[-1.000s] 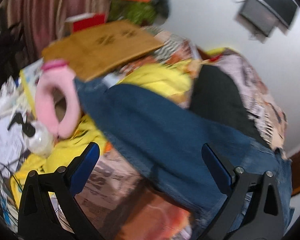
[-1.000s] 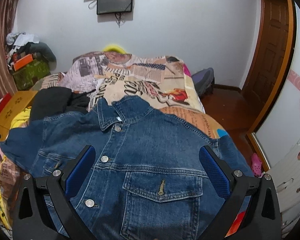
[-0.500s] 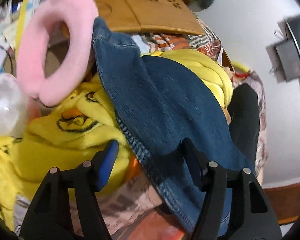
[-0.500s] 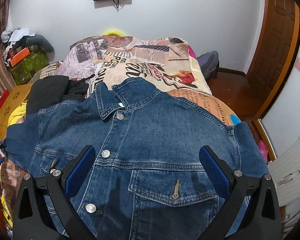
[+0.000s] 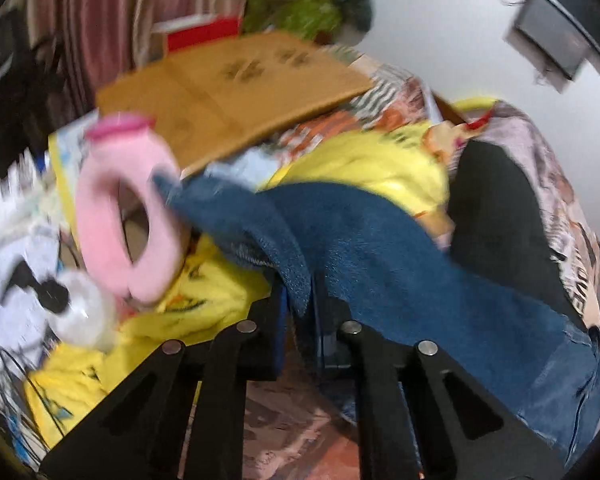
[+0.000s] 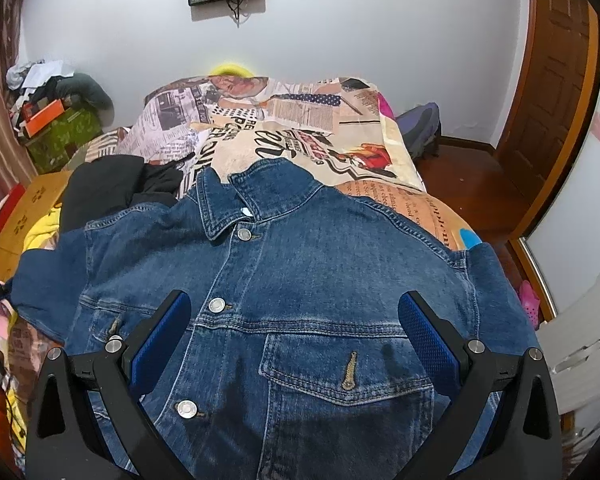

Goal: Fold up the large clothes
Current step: 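Grasp the denim jacket sleeve with the left gripper and lift it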

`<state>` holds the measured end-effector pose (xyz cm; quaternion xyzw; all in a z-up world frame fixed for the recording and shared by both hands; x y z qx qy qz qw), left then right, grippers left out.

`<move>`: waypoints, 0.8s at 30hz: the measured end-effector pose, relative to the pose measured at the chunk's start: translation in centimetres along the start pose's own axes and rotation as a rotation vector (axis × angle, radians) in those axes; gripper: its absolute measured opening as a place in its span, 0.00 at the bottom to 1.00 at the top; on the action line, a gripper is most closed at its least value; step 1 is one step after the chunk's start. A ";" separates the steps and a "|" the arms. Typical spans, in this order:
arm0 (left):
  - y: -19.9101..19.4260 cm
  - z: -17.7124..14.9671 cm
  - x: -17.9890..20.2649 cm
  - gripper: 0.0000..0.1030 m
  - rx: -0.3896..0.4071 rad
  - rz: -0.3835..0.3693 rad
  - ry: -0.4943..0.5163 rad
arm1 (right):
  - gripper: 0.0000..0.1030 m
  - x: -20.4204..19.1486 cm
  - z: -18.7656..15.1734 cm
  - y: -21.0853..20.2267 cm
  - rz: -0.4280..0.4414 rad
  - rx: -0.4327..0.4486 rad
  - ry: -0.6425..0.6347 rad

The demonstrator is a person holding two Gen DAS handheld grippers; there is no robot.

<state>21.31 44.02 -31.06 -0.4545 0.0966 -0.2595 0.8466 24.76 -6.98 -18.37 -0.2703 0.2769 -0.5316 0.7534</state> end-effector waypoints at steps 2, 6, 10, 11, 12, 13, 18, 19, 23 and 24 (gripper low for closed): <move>-2.6 1.3 1.5 0.08 0.061 -0.034 0.031 | 1.00 0.0 0.0 -0.3 0.005 0.007 0.004; -7.8 3.3 5.1 0.08 0.173 -0.107 0.089 | 1.00 0.3 0.1 -1.1 0.014 0.028 0.011; -14.0 4.0 9.6 0.07 0.275 -0.222 0.155 | 1.00 0.7 0.0 -1.8 0.019 0.041 0.017; -15.6 3.9 10.9 0.07 0.299 -0.255 0.179 | 1.00 0.8 0.0 -1.9 0.021 0.046 0.018; -16.8 3.7 11.8 0.07 0.314 -0.280 0.196 | 1.00 0.9 0.1 -2.1 0.022 0.052 0.019; -18.3 3.3 13.2 0.07 0.329 -0.314 0.220 | 1.00 1.0 0.0 -2.3 0.024 0.055 0.021; -23.1 -0.3 19.6 0.06 0.336 -0.457 0.335 | 1.00 1.4 -0.2 -2.8 0.041 0.065 0.019; -23.6 -1.3 20.9 0.06 0.325 -0.483 0.355 | 1.00 1.5 -0.3 -3.0 0.043 0.066 0.018; -24.6 -5.8 25.7 0.05 0.262 -0.563 0.459 | 1.00 1.5 -0.3 -3.2 0.047 0.069 -0.002; -24.6 -6.8 26.5 0.06 0.251 -0.570 0.479 | 1.00 1.5 -0.3 -3.3 0.046 0.070 -0.007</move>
Point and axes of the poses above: each gripper's, at about its wrist camera, not at the fingertips, and y roughly the way its jaws point, x to its right, z to its top, the point moved 9 cm from there along y, roughly the way its jaws point, and after that the axes turned 10 degrees about z, right-handed, at the moved point
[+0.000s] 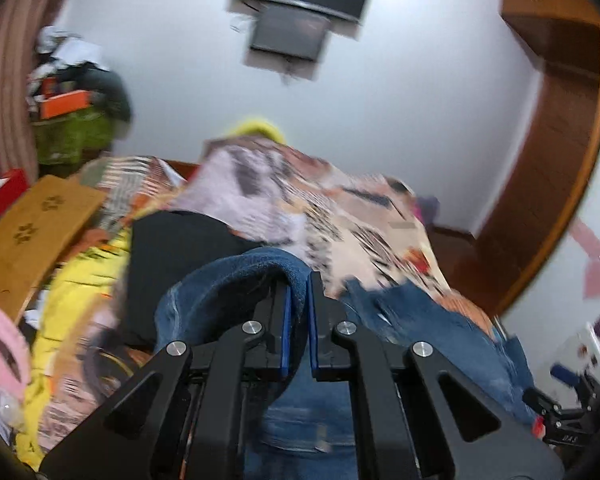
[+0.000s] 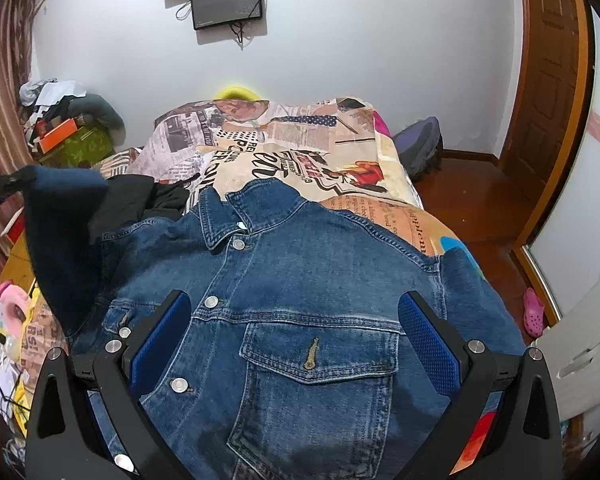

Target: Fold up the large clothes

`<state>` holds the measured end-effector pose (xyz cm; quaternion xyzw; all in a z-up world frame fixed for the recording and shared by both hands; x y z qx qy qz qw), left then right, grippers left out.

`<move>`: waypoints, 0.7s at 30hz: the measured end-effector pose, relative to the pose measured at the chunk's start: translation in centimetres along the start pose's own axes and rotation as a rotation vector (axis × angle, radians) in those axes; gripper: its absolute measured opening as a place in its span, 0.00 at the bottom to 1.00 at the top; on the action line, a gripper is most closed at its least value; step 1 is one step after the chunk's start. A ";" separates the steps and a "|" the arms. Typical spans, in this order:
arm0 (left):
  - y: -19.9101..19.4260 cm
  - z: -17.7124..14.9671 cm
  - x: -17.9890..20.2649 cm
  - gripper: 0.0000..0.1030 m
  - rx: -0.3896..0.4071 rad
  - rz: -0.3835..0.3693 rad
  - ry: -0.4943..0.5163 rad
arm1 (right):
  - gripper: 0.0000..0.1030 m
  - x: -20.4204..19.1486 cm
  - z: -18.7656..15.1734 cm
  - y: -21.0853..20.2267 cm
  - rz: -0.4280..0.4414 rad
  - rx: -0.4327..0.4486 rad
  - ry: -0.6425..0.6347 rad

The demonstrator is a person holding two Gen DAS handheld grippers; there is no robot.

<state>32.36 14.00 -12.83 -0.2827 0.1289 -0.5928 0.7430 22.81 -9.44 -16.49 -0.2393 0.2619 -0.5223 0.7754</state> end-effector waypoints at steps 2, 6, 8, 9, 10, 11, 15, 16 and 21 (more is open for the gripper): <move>1.1 -1.6 3.0 0.05 -0.052 -0.047 0.039 | 1.00 0.1 -0.1 -0.1 -0.001 0.001 -0.005; 2.5 -5.5 7.4 0.06 -0.153 -0.108 0.111 | 1.00 0.4 -0.5 -0.3 -0.005 0.000 -0.016; 3.0 -7.7 9.3 0.05 -0.199 -0.138 0.153 | 1.00 0.5 -0.7 -0.4 -0.008 -0.003 -0.020; 3.0 -8.4 9.9 0.05 -0.212 -0.152 0.166 | 1.00 0.6 -0.8 -0.3 -0.009 -0.006 -0.021; 3.1 -9.2 10.7 0.05 -0.229 -0.166 0.186 | 1.00 0.6 -1.0 -0.4 -0.008 -0.008 -0.020; 3.2 -10.0 11.5 0.05 -0.244 -0.177 0.205 | 1.00 0.7 -1.1 -0.4 -0.009 -0.011 -0.020; 3.1 -13.4 14.1 0.06 -0.315 -0.228 0.271 | 1.00 1.0 -1.4 -0.5 -0.008 -0.017 -0.013; 3.1 -14.4 14.6 0.06 -0.339 -0.239 0.283 | 1.00 1.0 -1.5 -0.6 -0.008 -0.017 -0.013; 3.9 -18.7 15.5 0.06 -0.472 -0.272 0.316 | 1.00 1.3 -1.6 -0.7 -0.012 -0.019 -0.015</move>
Point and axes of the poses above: each gripper's, at about its wrist camera, not at the fingertips, and y roughly the way its jaws point, x to its right, z to its top, the point moved 9 cm from there along y, roughly the way its jaws point, and after that the axes turned 10 degrees about z, right-handed, at the moved point
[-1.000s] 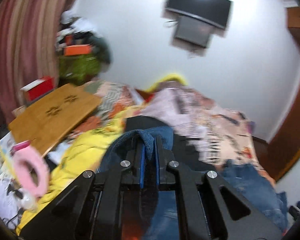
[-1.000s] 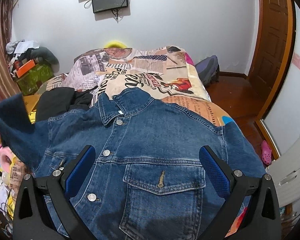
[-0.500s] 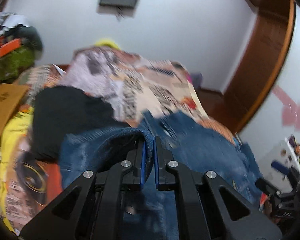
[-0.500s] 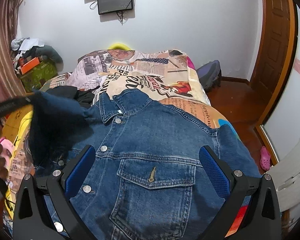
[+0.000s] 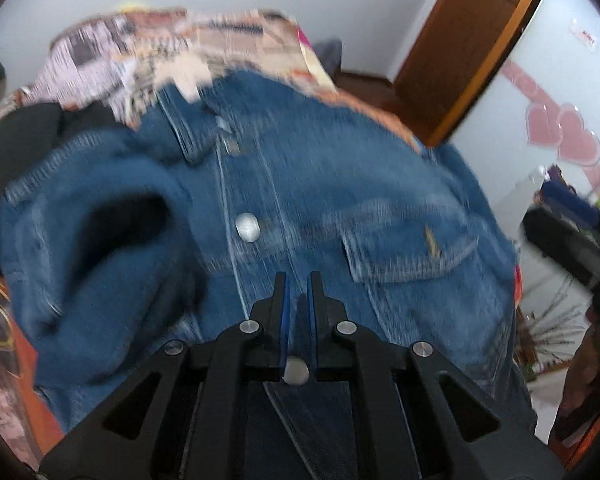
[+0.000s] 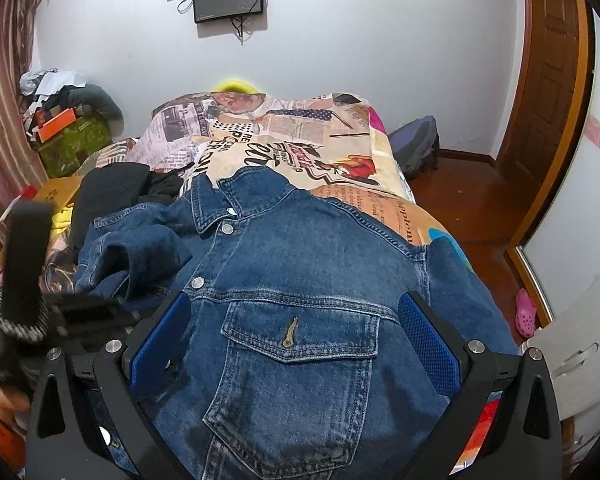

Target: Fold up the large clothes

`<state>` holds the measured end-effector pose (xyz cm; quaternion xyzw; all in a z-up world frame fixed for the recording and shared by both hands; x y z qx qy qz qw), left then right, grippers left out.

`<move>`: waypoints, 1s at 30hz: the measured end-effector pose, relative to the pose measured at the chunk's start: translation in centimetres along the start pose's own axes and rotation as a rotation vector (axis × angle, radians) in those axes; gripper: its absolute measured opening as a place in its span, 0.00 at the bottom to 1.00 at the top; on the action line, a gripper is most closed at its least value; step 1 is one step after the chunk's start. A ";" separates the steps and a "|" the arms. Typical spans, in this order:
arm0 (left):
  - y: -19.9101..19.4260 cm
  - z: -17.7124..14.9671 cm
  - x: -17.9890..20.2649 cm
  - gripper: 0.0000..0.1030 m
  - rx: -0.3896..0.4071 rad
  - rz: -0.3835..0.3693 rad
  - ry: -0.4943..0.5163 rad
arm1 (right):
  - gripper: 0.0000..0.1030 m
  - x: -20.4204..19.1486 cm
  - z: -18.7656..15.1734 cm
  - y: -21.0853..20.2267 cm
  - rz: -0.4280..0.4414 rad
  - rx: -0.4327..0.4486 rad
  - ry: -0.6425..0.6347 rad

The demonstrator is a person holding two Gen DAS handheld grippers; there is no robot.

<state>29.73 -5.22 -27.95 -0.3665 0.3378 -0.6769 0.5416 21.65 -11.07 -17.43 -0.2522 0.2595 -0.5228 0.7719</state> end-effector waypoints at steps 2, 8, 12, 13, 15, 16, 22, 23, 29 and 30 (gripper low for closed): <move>0.9 -1.4 0.0 0.06 -0.049 0.003 0.004 | 1.00 0.0 -0.1 0.0 -0.002 -0.004 -0.003; -1.3 -2.0 -1.6 0.13 0.000 0.075 0.025 | 1.00 -0.3 -0.2 0.0 -0.001 -0.010 -0.017; -4.7 -1.0 -4.4 0.43 0.096 0.124 -0.019 | 1.00 -1.6 0.7 0.1 0.019 -0.003 -0.054; -5.7 -0.5 -5.4 0.47 0.123 0.141 -0.035 | 1.00 -2.1 0.9 0.2 0.025 0.000 -0.065; -7.3 0.0 -7.3 0.48 0.167 0.180 -0.058 | 1.00 -3.3 1.6 0.4 0.039 0.005 -0.105; -8.2 0.2 -8.4 0.49 0.189 0.209 -0.069 | 1.00 -3.9 1.8 0.5 0.049 0.007 -0.120; -10.6 0.1 -15.2 0.62 0.255 0.348 -0.153 | 1.00 -9.0 3.5 2.6 0.138 -0.009 -0.261; -10.7 -0.3 -16.4 0.62 0.250 0.371 -0.169 | 1.00 -10.0 3.6 3.2 0.153 -0.021 -0.290; -10.0 -2.8 -21.0 0.63 0.198 0.430 -0.229 | 0.98 -15.3 2.5 8.3 0.223 -0.148 -0.469; -9.8 -3.3 -21.5 0.63 0.189 0.439 -0.236 | 0.98 -16.0 2.0 9.2 0.233 -0.174 -0.492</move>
Point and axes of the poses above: each gripper's, at about its wrist camera, not at the fingertips, and y roughly the way its jaws point, x to its right, z to its top, the point moved 9 cm from there along y, roughly the way its jaws point, and after that the axes turned 10 degrees about z, right-handed, at the moved point
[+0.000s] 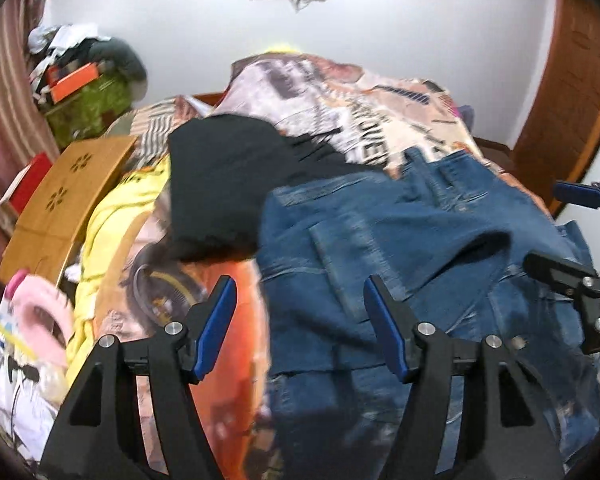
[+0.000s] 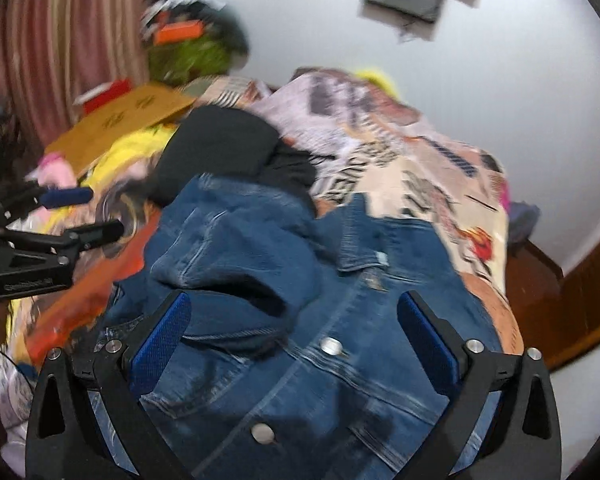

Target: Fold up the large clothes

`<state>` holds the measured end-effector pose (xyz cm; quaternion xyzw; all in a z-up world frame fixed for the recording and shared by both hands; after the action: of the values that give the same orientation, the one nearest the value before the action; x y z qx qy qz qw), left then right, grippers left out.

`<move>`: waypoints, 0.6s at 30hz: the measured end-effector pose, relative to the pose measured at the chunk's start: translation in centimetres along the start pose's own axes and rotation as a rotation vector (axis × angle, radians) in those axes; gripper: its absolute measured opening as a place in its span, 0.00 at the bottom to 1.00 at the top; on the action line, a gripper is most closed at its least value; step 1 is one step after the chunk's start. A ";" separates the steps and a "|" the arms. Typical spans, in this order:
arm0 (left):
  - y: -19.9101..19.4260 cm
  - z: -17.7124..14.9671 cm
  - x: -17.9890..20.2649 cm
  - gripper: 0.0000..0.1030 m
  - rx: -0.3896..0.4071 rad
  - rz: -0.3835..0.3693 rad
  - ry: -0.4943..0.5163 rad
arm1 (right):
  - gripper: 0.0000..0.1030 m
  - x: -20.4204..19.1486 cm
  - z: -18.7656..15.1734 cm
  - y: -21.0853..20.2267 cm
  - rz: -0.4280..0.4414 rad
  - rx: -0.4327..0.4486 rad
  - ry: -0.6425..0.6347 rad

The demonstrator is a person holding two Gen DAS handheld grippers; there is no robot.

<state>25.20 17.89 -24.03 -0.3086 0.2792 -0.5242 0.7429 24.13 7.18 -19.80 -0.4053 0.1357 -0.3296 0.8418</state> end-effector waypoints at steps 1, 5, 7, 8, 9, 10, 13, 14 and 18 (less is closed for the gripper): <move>0.3 -0.6 -0.4 0.63 -0.011 0.009 -0.002 | 0.98 -0.4 0.1 0.7 0.010 -0.016 -0.016; 2.0 -2.4 -1.9 0.63 -0.066 0.019 -0.010 | 0.93 -2.5 0.4 3.8 0.051 -0.084 -0.092; 2.8 -3.1 -2.1 0.63 -0.086 0.020 -0.012 | 0.90 -3.6 0.4 5.0 0.075 -0.111 -0.122; 3.2 -3.4 -2.2 0.63 -0.099 0.021 -0.012 | 0.88 -4.2 0.4 5.6 0.085 -0.124 -0.134; 3.5 -3.7 -2.2 0.63 -0.106 0.023 -0.011 | 0.87 -4.6 0.4 6.3 0.095 -0.138 -0.147; 3.8 -4.1 -2.3 0.63 -0.118 0.024 -0.011 | 0.87 -4.9 0.3 6.6 0.105 -0.150 -0.156; 4.8 -5.0 -2.4 0.63 -0.149 0.016 -0.004 | 0.86 -5.6 -0.2 8.3 0.110 -0.202 -0.199; 5.2 -5.4 -2.4 0.63 -0.162 0.012 -0.002 | 0.84 -5.8 -0.5 8.9 0.101 -0.220 -0.221; 6.4 -6.8 -2.1 0.63 -0.209 -0.003 0.002 | 0.79 -5.9 -1.9 10.8 0.094 -0.298 -0.270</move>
<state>23.47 20.46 -33.10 -0.3843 0.3327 -0.4938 0.7055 23.64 14.87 -29.61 -0.5592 0.0877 -0.2088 0.7975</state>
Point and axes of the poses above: each gripper's, at about its wrist camera, not at the fingertips, and y roughly the way its jaws point, x to its right, z to its top, the point moved 9 cm from there along y, roughly the way its jaws point, and after that the axes turned 10 degrees about z, right-handed, at the moved point
